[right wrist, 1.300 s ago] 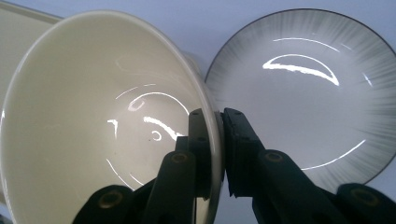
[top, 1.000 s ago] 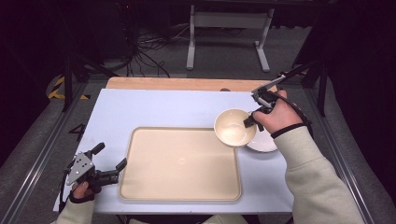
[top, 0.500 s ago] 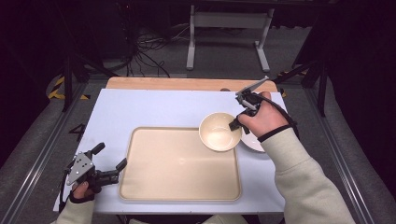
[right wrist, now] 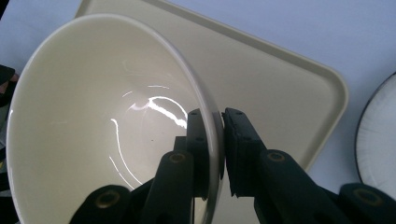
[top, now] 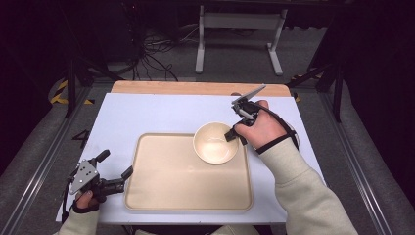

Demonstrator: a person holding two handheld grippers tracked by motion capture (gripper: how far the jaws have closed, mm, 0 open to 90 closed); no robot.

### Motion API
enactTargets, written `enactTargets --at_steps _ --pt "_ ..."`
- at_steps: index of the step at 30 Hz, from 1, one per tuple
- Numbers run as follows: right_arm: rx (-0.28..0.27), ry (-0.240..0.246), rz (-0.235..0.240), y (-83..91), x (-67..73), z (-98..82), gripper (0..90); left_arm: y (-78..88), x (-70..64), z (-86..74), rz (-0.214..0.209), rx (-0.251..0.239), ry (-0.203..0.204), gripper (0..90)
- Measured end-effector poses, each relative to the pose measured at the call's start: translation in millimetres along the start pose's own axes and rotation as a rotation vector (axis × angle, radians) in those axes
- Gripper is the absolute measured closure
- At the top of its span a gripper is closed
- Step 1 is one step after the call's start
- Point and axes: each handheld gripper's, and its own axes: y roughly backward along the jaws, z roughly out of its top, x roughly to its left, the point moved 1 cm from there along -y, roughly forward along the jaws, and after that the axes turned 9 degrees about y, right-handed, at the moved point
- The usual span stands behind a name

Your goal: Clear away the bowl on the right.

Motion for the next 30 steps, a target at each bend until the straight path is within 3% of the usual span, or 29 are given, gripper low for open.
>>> enactTargets --at_steps 9,18,26,30 --pt "0.003 0.01 0.046 -14.0 11.1 3.4 81.0 -0.7 -0.9 -0.3 0.003 0.003 -0.005 0.1" --pt "0.031 0.02 0.083 -38.9 17.1 1.9 80.5 -1.3 -1.5 -0.3 0.003 0.011 -0.016 0.1" --pt "0.041 0.034 0.095 -53.8 20.7 1.4 80.5 -1.8 -2.2 -0.5 0.005 0.008 -0.017 0.1" --pt "0.042 0.066 0.097 -65.2 24.0 0.5 79.9 -1.8 -2.5 -0.4 0.003 0.012 -0.021 0.1"
